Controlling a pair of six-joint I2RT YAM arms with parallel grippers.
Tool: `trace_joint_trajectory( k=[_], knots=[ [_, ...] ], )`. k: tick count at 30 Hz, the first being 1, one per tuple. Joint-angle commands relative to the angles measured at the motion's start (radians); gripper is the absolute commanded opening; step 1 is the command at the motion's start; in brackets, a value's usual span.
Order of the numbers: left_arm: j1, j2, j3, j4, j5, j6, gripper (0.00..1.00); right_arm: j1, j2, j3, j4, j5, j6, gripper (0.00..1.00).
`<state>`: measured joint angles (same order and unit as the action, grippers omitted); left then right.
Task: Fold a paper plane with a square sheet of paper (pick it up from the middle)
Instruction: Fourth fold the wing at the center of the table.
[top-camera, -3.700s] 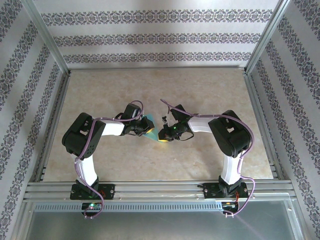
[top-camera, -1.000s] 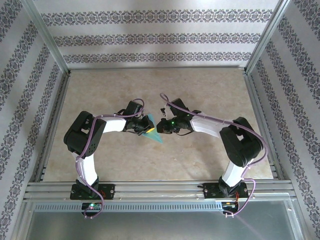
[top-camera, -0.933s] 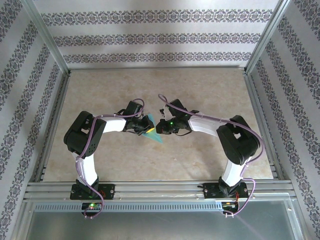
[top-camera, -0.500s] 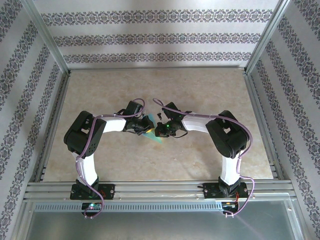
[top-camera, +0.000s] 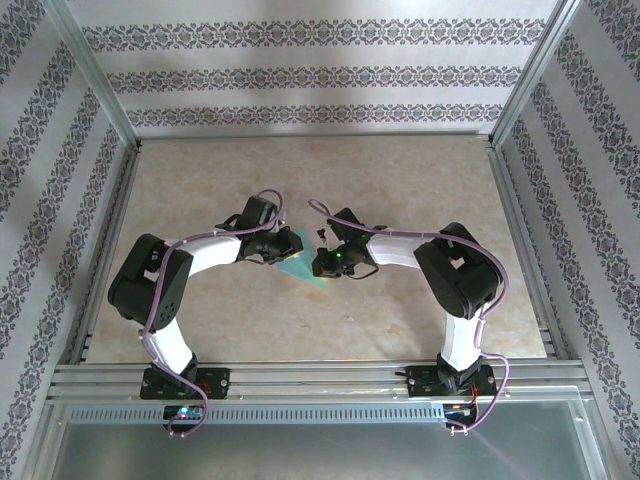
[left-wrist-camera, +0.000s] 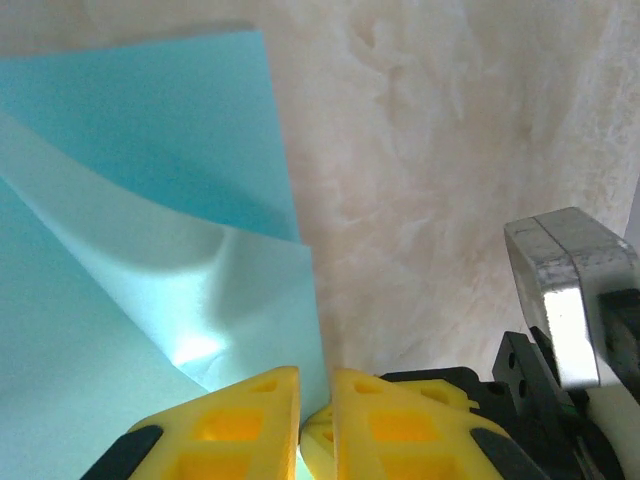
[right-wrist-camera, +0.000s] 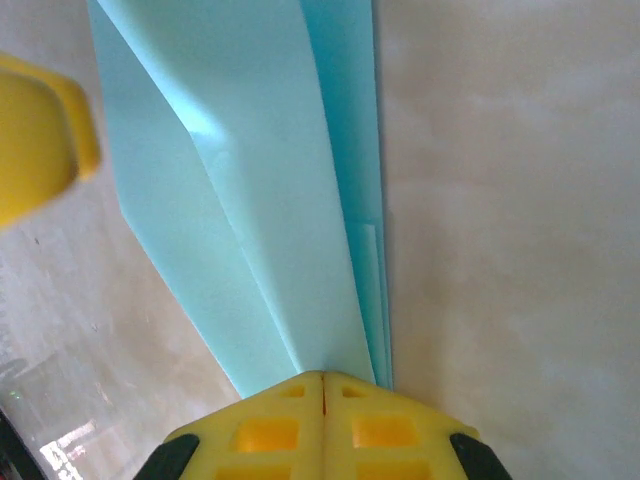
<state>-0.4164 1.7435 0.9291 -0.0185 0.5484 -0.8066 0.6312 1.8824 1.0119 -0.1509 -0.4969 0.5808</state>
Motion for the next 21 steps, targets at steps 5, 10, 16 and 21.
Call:
trace_joint_trajectory(
  k=[5, 10, 16, 21],
  knots=[
    [-0.004, 0.062, -0.013, 0.014, 0.032, 0.071, 0.16, 0.007, 0.02, -0.043, -0.143, 0.027, 0.003, 0.02],
    [-0.021, 0.106, 0.025, -0.007, 0.058, 0.112, 0.16, 0.007, 0.035, -0.037, -0.153, 0.031, 0.004, 0.03],
    [-0.02, 0.119, 0.056, -0.118, -0.056, 0.154, 0.16, 0.011, 0.046, -0.028, -0.188, 0.066, -0.007, 0.02],
    [-0.018, 0.159, 0.116, -0.22, -0.111, 0.179, 0.16, 0.01, 0.066, -0.016, -0.269, 0.136, -0.053, 0.03]
  ],
)
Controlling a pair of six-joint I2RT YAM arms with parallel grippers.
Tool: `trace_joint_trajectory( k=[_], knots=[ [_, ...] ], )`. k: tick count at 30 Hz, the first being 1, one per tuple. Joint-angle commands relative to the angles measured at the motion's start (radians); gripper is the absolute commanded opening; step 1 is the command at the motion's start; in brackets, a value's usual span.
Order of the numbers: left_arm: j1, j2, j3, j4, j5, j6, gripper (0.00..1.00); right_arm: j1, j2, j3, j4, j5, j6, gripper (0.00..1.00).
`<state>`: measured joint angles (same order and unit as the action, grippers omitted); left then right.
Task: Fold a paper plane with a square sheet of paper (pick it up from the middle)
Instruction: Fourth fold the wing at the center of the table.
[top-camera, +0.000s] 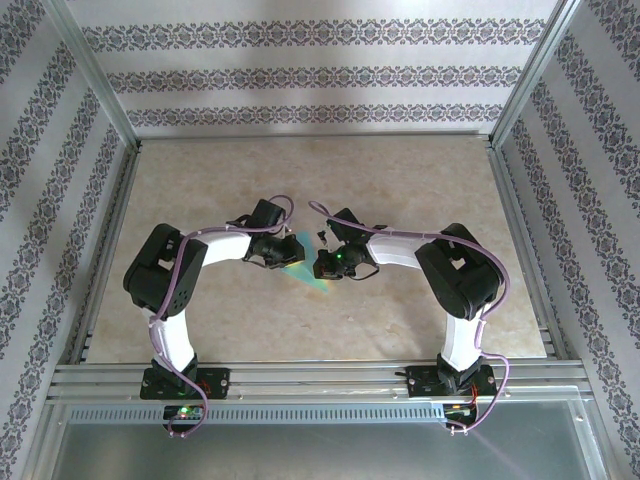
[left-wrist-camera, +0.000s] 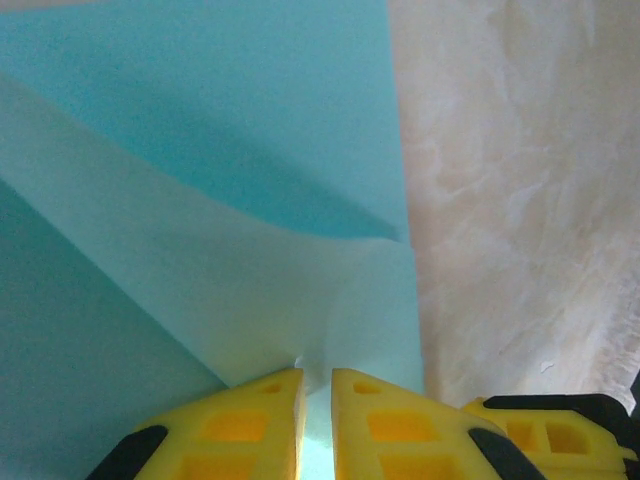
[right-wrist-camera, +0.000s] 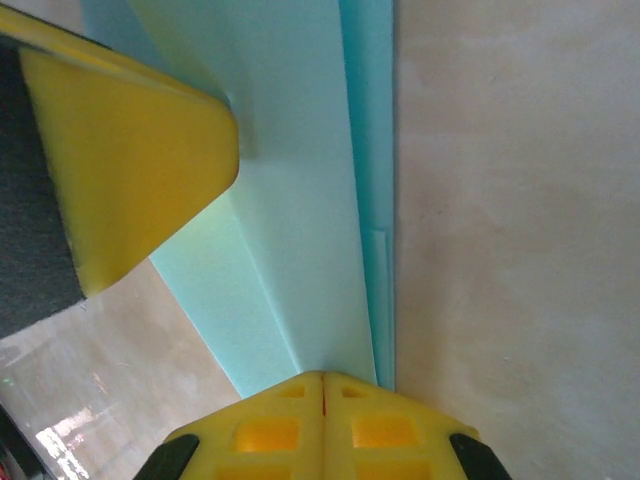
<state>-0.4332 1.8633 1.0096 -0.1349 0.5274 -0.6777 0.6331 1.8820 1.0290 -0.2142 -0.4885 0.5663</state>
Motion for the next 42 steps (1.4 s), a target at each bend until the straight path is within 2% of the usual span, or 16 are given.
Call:
trace_joint_trajectory(
  k=[1, 9, 19, 24, 29, 34, 38, 42],
  knots=[
    [0.0, 0.045, 0.048, -0.12, -0.101, 0.057, 0.16, 0.009, 0.071, -0.034, -0.216, 0.135, -0.045, 0.02],
    [0.063, 0.059, 0.106, -0.185, -0.15, 0.095, 0.16, 0.008, 0.081, -0.049, -0.226, 0.15, -0.054, 0.03],
    [0.183, 0.134, 0.213, -0.262, -0.139, 0.178, 0.16, 0.009, 0.088, -0.053, -0.231, 0.153, -0.056, 0.03],
    [0.218, 0.088, 0.24, -0.276, -0.124, 0.2, 0.16, 0.01, 0.091, -0.048, -0.232, 0.149, -0.053, 0.03],
    [0.206, -0.059, 0.191, -0.255, -0.074, 0.166, 0.17, 0.014, 0.094, -0.038, -0.238, 0.145, -0.051, 0.03],
    [0.14, -0.169, 0.048, -0.103, -0.004, 0.043, 0.17, 0.016, 0.101, -0.037, -0.24, 0.138, -0.046, 0.03],
    [0.088, -0.147, -0.001, -0.001, 0.04, -0.034, 0.17, 0.019, 0.111, -0.034, -0.24, 0.133, -0.042, 0.03],
    [0.039, -0.06, 0.039, 0.026, 0.083, -0.046, 0.16, 0.02, 0.114, -0.03, -0.24, 0.129, -0.038, 0.03]
  ],
)
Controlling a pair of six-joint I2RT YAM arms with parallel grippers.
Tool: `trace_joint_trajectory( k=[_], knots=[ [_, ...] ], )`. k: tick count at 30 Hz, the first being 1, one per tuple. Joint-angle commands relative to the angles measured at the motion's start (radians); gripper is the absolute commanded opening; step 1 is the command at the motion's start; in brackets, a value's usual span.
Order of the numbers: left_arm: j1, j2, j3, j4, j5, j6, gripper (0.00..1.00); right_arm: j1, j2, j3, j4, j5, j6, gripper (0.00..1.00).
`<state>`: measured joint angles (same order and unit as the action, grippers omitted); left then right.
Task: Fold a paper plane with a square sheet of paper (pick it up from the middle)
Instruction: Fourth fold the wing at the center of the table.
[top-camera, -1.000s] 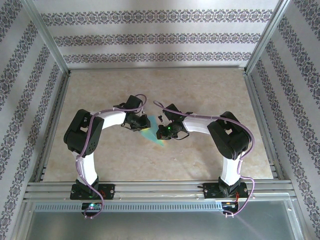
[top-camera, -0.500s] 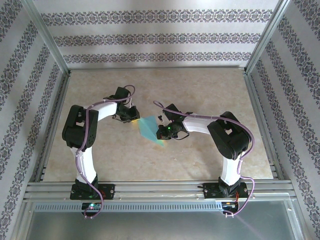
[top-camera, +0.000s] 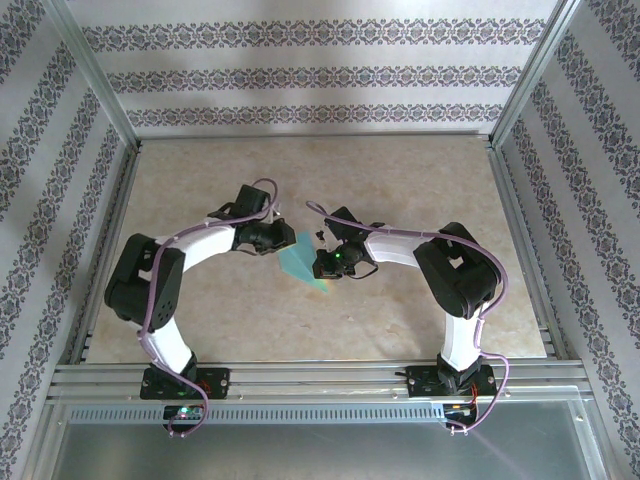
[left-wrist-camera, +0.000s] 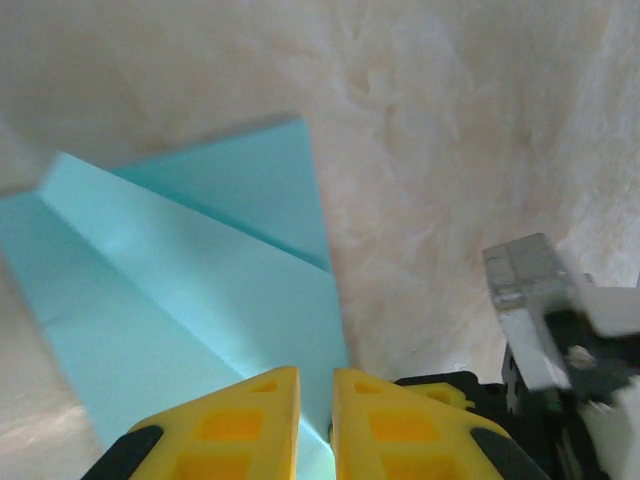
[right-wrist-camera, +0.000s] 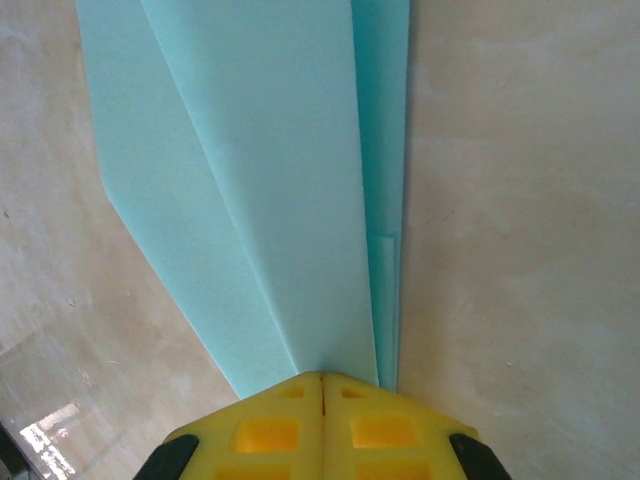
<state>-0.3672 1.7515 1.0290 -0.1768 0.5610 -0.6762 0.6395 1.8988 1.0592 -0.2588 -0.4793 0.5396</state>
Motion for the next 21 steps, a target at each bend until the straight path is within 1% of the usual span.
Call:
trace_joint_trajectory(
  k=[1, 3, 6, 10, 13, 21],
  knots=[
    [-0.035, 0.066, 0.027, 0.067, 0.047, -0.048, 0.16, 0.014, 0.097, -0.063, -0.195, 0.12, -0.012, 0.03],
    [-0.045, 0.09, 0.042, 0.029, 0.013, -0.049, 0.16, 0.015, 0.097, -0.065, -0.192, 0.12, -0.009, 0.03],
    [-0.045, 0.103, 0.046, -0.049, -0.087, -0.035, 0.16, 0.014, 0.095, -0.078, -0.177, 0.111, -0.003, 0.03],
    [-0.029, 0.137, 0.067, -0.079, -0.133, -0.023, 0.16, 0.014, 0.098, -0.084, -0.178, 0.11, -0.004, 0.03],
    [0.001, 0.16, 0.081, -0.084, -0.152, -0.017, 0.16, 0.014, 0.093, -0.091, -0.178, 0.114, -0.005, 0.03],
    [0.123, 0.235, 0.161, -0.135, -0.203, 0.081, 0.16, 0.014, 0.091, -0.104, -0.174, 0.116, -0.002, 0.03]
  ],
)
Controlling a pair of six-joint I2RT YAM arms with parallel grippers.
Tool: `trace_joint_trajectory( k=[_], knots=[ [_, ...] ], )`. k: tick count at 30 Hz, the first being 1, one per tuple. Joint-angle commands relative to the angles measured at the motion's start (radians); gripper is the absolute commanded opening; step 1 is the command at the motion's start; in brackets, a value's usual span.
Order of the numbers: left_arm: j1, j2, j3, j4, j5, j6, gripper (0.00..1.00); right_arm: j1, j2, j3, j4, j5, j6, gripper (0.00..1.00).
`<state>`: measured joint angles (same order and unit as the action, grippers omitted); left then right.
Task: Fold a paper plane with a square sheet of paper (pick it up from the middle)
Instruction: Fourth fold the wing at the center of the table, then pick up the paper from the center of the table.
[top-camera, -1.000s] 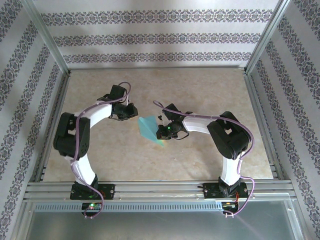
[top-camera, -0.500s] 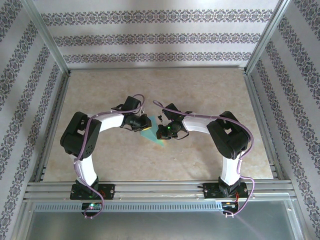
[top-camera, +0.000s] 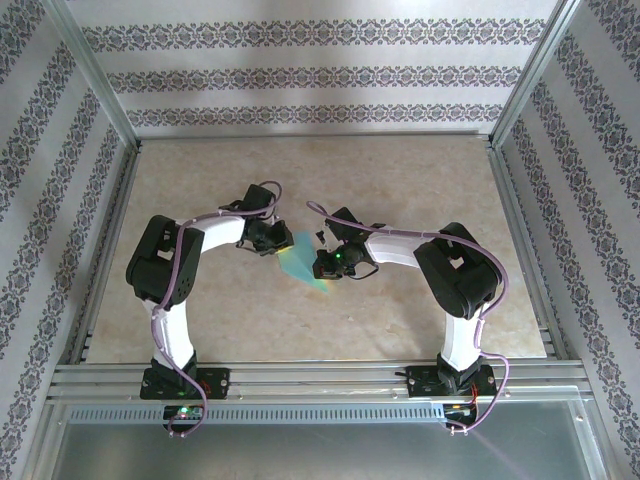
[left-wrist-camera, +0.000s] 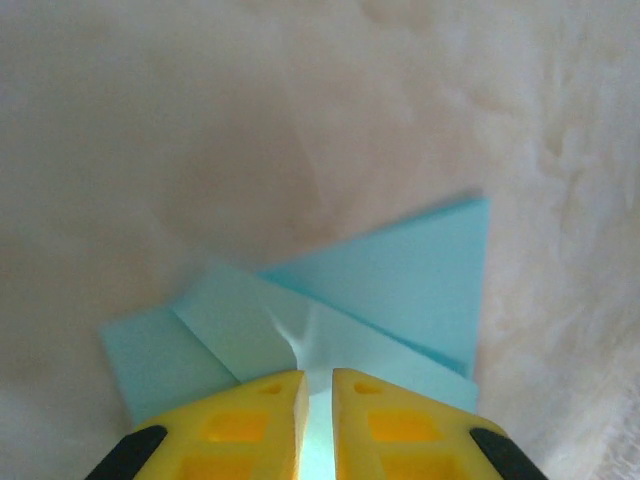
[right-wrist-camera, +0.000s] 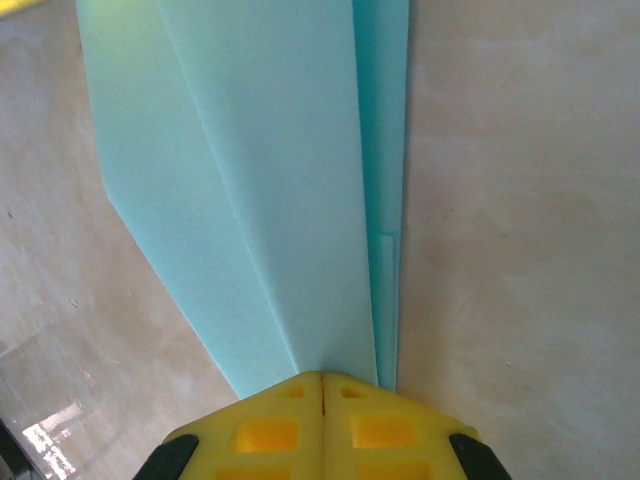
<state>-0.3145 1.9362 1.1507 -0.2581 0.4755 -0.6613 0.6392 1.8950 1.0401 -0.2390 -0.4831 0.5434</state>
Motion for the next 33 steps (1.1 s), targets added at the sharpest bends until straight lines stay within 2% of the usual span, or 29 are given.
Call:
trace_joint_trajectory(
  k=[1, 5, 10, 14, 17, 22, 26, 29, 33],
  knots=[
    [0.079, 0.06, 0.051, -0.066, -0.127, 0.078, 0.16, 0.016, 0.095, -0.086, -0.193, 0.12, -0.005, 0.04],
    [0.12, 0.088, 0.092, -0.092, -0.152, 0.11, 0.17, 0.014, 0.093, -0.088, -0.191, 0.118, 0.0, 0.04],
    [0.129, 0.063, 0.143, -0.111, -0.103, 0.133, 0.17, 0.016, 0.073, -0.078, -0.162, 0.073, 0.015, 0.1],
    [0.129, -0.041, 0.144, -0.12, -0.04, 0.123, 0.21, 0.015, 0.016, -0.001, -0.148, 0.006, 0.043, 0.16],
    [0.129, -0.159, 0.102, -0.13, -0.056, 0.113, 0.26, 0.013, -0.056, 0.044, -0.099, -0.028, 0.083, 0.21],
    [0.129, -0.353, -0.023, -0.084, -0.087, 0.055, 0.45, 0.006, -0.19, 0.05, -0.027, 0.02, 0.085, 0.32],
    [0.129, -0.47, -0.165, 0.032, -0.048, -0.033, 0.55, -0.021, -0.275, -0.029, 0.058, 0.104, 0.057, 0.41],
    [0.129, -0.533, -0.273, 0.143, -0.014, -0.112, 0.65, -0.052, -0.297, -0.074, 0.114, 0.115, 0.036, 0.46],
    [0.129, -0.585, -0.372, 0.236, -0.001, -0.178, 0.8, -0.067, -0.271, -0.074, 0.142, 0.096, -0.011, 0.47]
  ],
)
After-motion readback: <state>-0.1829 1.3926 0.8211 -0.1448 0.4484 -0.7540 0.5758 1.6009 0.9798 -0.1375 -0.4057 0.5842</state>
